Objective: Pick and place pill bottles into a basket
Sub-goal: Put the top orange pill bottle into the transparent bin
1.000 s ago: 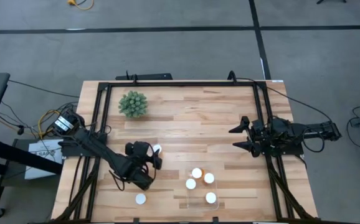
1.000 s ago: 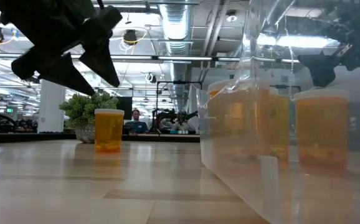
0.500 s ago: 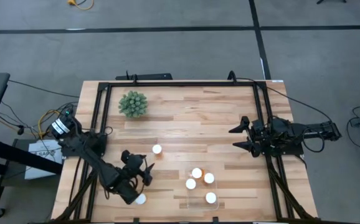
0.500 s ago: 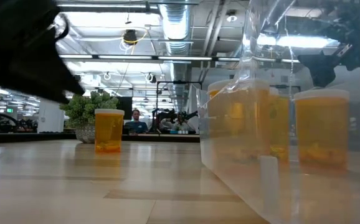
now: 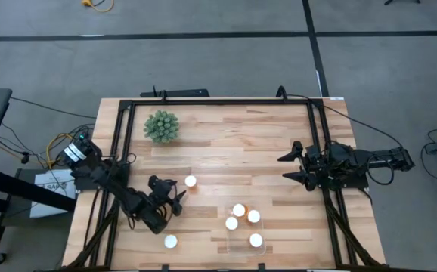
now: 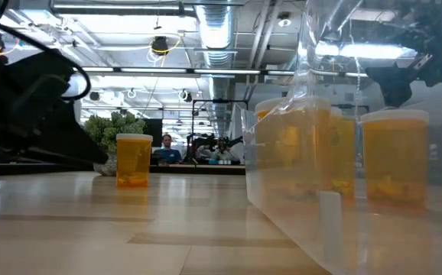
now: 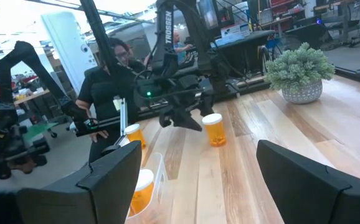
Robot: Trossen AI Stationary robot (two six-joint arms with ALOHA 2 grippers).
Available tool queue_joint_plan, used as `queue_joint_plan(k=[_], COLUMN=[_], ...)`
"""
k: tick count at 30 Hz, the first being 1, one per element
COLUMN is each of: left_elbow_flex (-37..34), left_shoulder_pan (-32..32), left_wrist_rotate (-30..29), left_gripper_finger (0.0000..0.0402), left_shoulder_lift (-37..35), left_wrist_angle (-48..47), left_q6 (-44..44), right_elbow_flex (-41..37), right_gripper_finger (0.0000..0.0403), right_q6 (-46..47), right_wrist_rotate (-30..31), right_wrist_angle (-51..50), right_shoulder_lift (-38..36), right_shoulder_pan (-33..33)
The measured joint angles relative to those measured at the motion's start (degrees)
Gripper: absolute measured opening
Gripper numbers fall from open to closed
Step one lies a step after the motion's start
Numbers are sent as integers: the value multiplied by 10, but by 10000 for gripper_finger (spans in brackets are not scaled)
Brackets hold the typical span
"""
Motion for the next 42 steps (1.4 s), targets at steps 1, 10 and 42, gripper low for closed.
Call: queue_joint_plan(k=[1,10,42], left_elbow_flex=[0,0,0], left_shoulder_pan=[5,29,165], left_wrist_rotate=[3,23,78], left_gripper_finger=[264,264,263], left_shoulder_lift=[0,0,0], left_wrist_angle=[12,67,194], left_q6=[20,109,244], right_elbow_flex=[0,0,0], right_gripper_finger=[311,311,311], right_q6=[0,0,0], right_wrist_rotate=[0,0,0], right_wrist_angle=[0,0,0], right_shoulder_lift=[0,0,0], right_shoulder_pan=[0,0,0])
